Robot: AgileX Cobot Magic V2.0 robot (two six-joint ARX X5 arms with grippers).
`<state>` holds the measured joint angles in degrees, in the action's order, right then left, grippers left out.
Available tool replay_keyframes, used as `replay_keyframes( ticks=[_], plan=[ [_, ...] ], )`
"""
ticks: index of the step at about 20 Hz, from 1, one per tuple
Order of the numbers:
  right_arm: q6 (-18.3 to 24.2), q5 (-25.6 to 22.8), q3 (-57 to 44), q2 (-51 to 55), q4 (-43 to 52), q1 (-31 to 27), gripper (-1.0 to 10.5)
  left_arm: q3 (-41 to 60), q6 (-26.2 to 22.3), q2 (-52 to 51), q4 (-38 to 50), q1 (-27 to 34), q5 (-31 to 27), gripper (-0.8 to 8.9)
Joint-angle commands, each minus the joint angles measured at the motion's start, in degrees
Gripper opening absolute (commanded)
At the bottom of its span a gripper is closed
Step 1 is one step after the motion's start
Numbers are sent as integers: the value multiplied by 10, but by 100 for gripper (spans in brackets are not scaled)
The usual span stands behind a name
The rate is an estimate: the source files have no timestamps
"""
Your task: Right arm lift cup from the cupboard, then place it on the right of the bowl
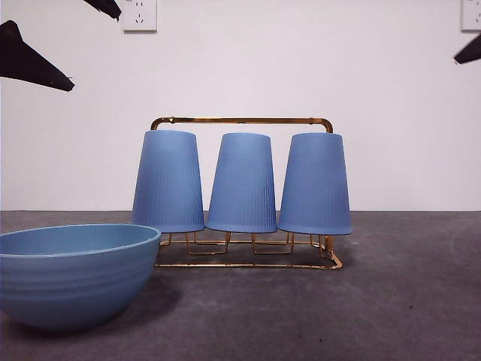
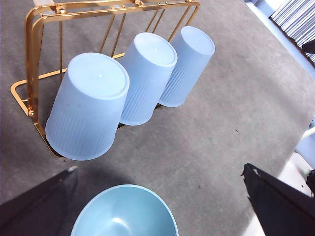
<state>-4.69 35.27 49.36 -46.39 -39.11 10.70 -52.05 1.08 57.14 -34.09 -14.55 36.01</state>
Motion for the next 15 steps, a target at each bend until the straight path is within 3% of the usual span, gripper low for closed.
replay_keyframes(
  ticks=[1, 4, 15],
  plan=[
    [-46, 2, 27, -19, 19, 14, 580, -11, 0, 5, 7, -3, 4, 531],
    [-70, -30, 93, -81, -9, 39, 580, -11, 0, 5, 7, -3, 4, 530],
    [-51, -210, 399, -410, -227, 133, 580, -11, 0, 5, 8, -9, 4, 530]
  ],
)
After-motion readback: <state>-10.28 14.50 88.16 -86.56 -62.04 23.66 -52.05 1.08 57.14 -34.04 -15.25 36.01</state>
